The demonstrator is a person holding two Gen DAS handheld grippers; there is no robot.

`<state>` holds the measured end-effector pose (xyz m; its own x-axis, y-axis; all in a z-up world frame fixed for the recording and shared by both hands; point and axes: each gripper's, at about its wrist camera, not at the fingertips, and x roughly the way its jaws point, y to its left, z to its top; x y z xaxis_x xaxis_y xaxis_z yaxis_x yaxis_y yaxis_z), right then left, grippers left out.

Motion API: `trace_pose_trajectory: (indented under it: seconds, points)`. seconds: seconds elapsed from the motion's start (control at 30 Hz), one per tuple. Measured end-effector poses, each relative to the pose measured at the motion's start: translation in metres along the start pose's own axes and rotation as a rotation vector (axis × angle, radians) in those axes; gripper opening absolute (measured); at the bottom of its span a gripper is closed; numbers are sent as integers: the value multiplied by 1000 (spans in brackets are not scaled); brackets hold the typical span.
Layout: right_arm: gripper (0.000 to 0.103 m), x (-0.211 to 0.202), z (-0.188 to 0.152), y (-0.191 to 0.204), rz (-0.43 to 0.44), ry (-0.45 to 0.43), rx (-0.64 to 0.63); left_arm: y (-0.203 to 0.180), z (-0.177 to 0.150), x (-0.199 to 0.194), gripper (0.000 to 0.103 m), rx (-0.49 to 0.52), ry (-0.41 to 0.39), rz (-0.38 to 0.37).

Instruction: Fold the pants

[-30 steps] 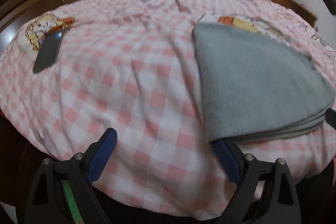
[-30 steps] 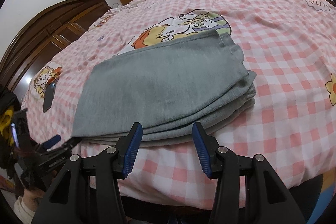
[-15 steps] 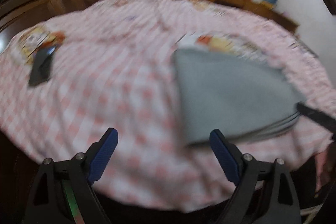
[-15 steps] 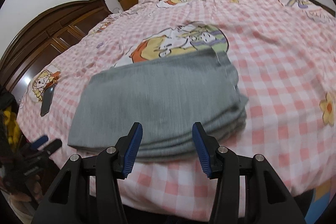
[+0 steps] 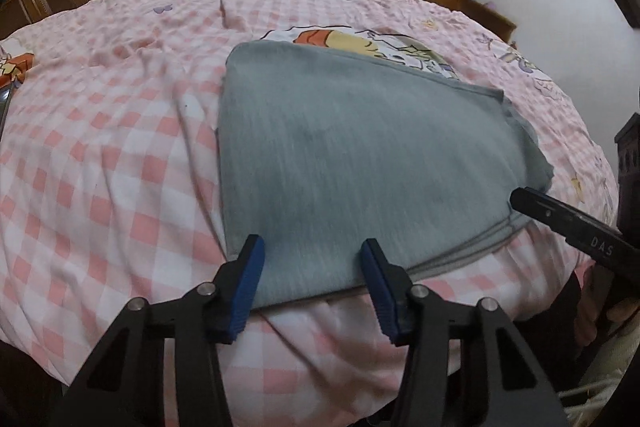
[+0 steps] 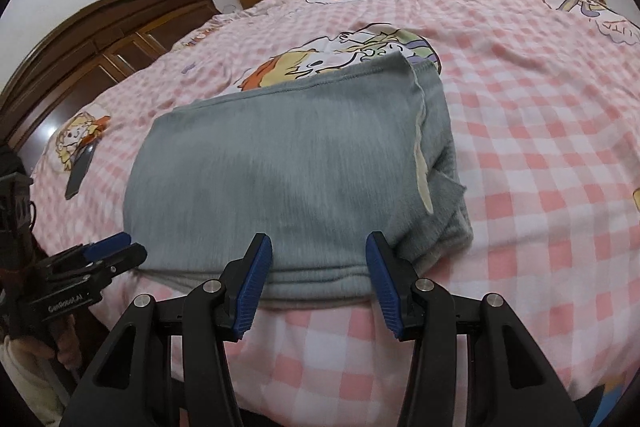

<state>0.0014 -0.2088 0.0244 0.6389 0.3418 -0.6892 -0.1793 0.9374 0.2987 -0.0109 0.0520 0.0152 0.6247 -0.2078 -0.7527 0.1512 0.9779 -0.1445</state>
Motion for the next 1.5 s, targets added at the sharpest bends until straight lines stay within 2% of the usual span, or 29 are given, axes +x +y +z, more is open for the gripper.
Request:
trace_pose_trajectory:
  seconds: [0.07, 0.13, 0.27, 0.37, 0.5, 0.6, 0.7, 0.73, 0.8, 0.87, 1.13, 1.17, 1.2, 1.23, 1.3, 1.37, 1.5]
  points:
    - [50, -5, -2, -2, 11, 10, 3, 0, 0, -2, 56, 13, 5, -9]
    - [50, -11, 0, -4, 12, 21, 18, -2, -1, -5, 63, 9, 9, -25]
    - [50, -34, 8, -18, 27, -24, 81, -9, 1, -18, 73, 3, 14, -36]
    - [50, -38, 13, -37, -8, -44, 157, -15, 7, -23, 74, 4, 12, -45]
    - [50, -27, 13, -62, -11, -9, 279, -24, 20, -25, 75, 6, 2, -59]
    - [50, -18, 9, -73, 18, 13, 355, -34, 29, -21, 78, 33, -3, -42]
    - [50, -12, 13, -75, 39, 9, 374, -41, 36, -6, 78, 38, 19, -26]
    - [51, -10, 15, -75, 46, 5, 387, -42, 36, -3, 78, 34, 26, -30]
    - [62, -6, 14, -76, 68, -10, 447, -45, 36, 6, 78, 22, 46, -46]
    - [65, -4, 10, -78, 89, -37, 499, -49, 33, 14, 79, 32, 56, -35]
    - [65, 5, 8, -71, 42, -68, 470, -59, 24, 23, 84, 107, 44, 17]
    - [61, 5, 7, -71, 32, -74, 474, -59, 23, 23, 84, 108, 42, 19]
    - [50, 4, 7, -71, 17, -79, 478, -60, 22, 23, 85, 107, 40, 19]
    - [48, 4, 7, -73, 16, -82, 485, -60, 21, 22, 85, 106, 38, 17]
    - [35, 2, 6, -76, 49, -90, 511, -59, 21, 22, 85, 105, 40, 15]
    - [31, -1, 9, -72, 44, -92, 497, -58, 21, 19, 85, 101, 43, 14]
    - [29, -12, 23, -48, -62, -104, 363, -50, 24, 7, 85, 66, 28, -6]
